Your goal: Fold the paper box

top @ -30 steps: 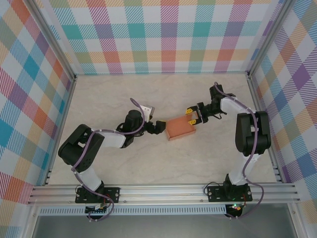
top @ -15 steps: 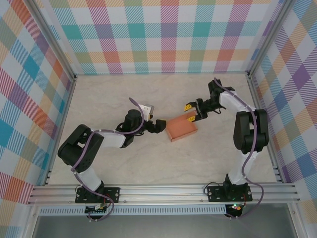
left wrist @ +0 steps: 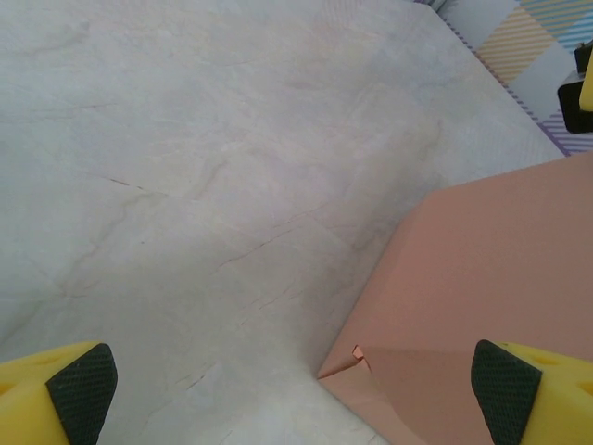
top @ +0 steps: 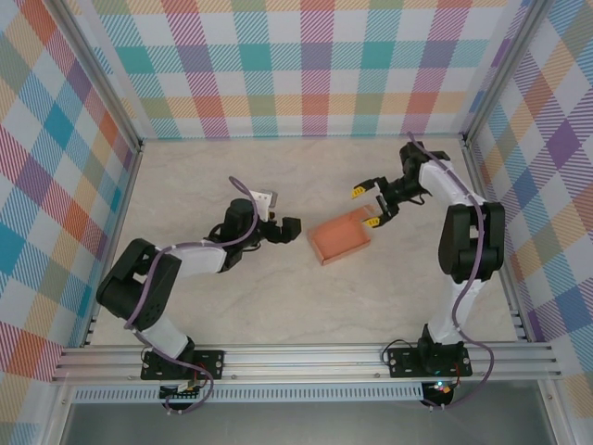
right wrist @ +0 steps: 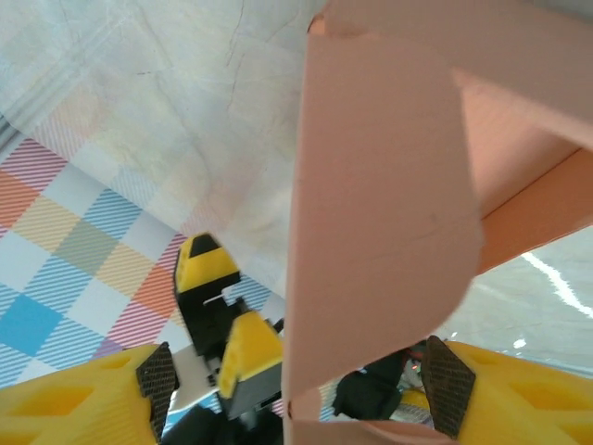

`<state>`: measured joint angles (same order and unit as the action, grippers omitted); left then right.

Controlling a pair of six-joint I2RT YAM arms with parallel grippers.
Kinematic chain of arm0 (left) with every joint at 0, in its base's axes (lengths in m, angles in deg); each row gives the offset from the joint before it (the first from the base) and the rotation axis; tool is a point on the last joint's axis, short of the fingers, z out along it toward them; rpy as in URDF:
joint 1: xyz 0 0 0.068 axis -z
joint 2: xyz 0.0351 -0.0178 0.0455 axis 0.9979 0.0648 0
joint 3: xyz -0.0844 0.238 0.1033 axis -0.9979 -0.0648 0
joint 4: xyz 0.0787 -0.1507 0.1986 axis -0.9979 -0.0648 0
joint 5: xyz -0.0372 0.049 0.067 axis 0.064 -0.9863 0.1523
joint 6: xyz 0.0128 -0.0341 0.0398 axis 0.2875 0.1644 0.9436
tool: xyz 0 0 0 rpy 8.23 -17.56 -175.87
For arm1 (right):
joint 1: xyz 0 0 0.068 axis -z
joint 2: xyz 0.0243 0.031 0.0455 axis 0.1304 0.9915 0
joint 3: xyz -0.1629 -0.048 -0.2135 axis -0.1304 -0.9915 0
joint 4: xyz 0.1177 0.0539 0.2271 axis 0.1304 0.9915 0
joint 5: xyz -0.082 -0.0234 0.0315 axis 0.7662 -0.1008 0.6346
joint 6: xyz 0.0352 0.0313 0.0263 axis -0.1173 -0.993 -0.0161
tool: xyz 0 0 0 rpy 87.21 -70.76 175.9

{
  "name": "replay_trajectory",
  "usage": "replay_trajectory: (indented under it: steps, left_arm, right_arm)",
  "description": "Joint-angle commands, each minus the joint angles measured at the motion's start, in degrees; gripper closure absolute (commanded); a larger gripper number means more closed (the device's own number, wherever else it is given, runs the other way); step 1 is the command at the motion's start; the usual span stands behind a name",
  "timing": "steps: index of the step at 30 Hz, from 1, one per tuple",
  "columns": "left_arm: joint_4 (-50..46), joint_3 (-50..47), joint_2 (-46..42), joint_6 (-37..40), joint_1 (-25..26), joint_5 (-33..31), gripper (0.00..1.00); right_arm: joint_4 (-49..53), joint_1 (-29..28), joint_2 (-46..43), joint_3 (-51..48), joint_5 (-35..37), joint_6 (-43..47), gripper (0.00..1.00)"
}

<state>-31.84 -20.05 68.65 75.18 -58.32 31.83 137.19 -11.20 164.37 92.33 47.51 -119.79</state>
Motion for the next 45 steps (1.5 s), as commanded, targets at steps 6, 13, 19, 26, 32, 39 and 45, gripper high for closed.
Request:
replay_trajectory:
  steps: [6,13,19,26,32,39,45]
  left_arm:
    - [-10.1,1.4,0.1,2.1,-0.4,7.5,0.0]
    - [-5.8,3.0,4.1,-2.7,-0.1,11.1,0.0]
    - [-5.2,4.3,5.7,-2.9,0.7,13.5,0.0]
    - [-2.4,4.9,7.9,-5.1,1.6,15.7,0.0]
    - [-1.8,5.6,9.6,-5.5,2.4,15.9,0.0]
    - [-0.8,6.7,11.0,-6.1,2.5,14.9,0.0]
    - [0.5,8.4,13.0,-7.0,2.7,14.9,0.0]
  right_arm:
    - [2.8,6.7,-2.8,-0.2,-1.7,16.2,0.24]
    - [1.3,7.1,4.6,4.7,-8.1,19.9,0.24]
    - [1.1,6.5,8.1,4.8,-10.3,20.8,0.24]
    - [1.0,4.2,10.1,5.6,-11.9,20.6,0.29]
    - [0.7,3.0,9.7,4.9,-12.8,19.7,0.32]
    - [0.1,1.5,9.1,3.6,-13.3,18.1,0.36]
    - [-0.4,0.0,9.0,2.8,-13.1,17.2,0.4]
